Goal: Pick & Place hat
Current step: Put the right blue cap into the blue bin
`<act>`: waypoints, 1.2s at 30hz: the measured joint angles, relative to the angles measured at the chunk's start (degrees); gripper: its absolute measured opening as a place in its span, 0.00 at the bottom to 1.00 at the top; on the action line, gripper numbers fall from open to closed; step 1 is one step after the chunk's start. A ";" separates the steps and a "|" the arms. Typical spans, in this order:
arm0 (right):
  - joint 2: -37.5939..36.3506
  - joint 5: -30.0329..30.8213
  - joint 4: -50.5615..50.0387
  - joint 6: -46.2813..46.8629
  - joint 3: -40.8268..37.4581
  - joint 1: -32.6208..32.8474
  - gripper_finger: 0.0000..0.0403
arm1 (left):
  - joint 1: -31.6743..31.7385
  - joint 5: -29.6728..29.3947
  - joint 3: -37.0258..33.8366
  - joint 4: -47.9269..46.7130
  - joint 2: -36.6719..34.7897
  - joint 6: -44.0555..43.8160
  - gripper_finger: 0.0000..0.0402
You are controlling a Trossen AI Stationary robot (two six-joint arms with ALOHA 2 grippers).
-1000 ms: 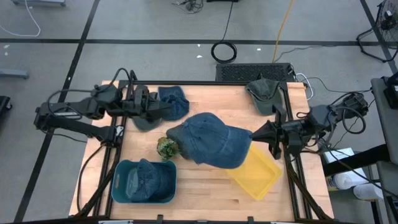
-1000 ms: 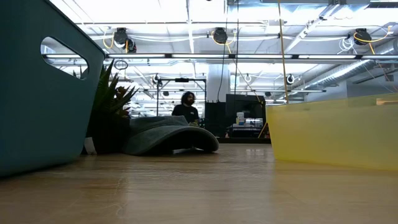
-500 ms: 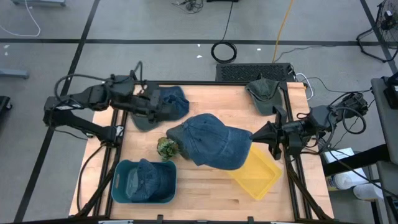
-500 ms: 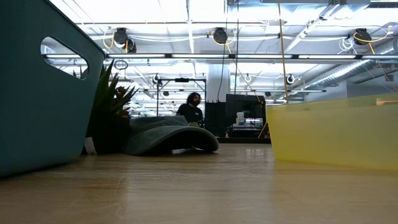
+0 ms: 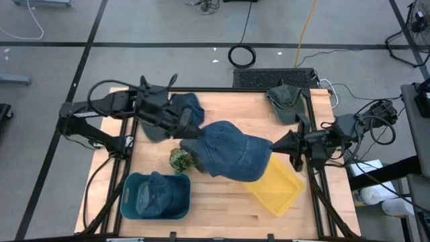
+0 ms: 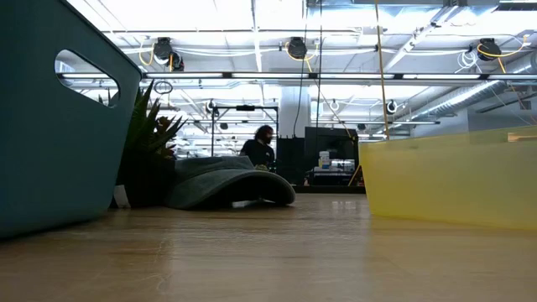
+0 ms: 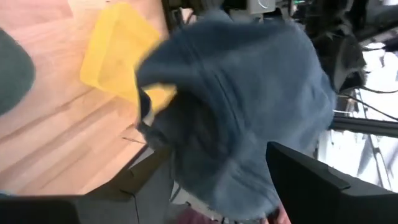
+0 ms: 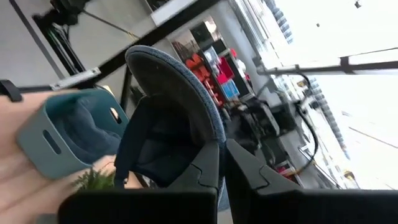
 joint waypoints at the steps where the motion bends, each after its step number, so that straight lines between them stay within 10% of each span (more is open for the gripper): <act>1: 0.00 0.65 -0.01 -0.16 0.00 0.00 0.00 | -0.21 0.01 0.05 0.24 0.19 -0.17 0.64; 25: 0.00 -0.85 0.63 0.03 0.00 -0.02 0.00 | 0.39 0.47 -0.07 7.03 1.27 3.29 0.63; 36: 0.00 -0.77 -0.35 1.80 0.00 -0.02 0.00 | 1.17 0.51 -0.07 7.20 1.27 3.73 0.19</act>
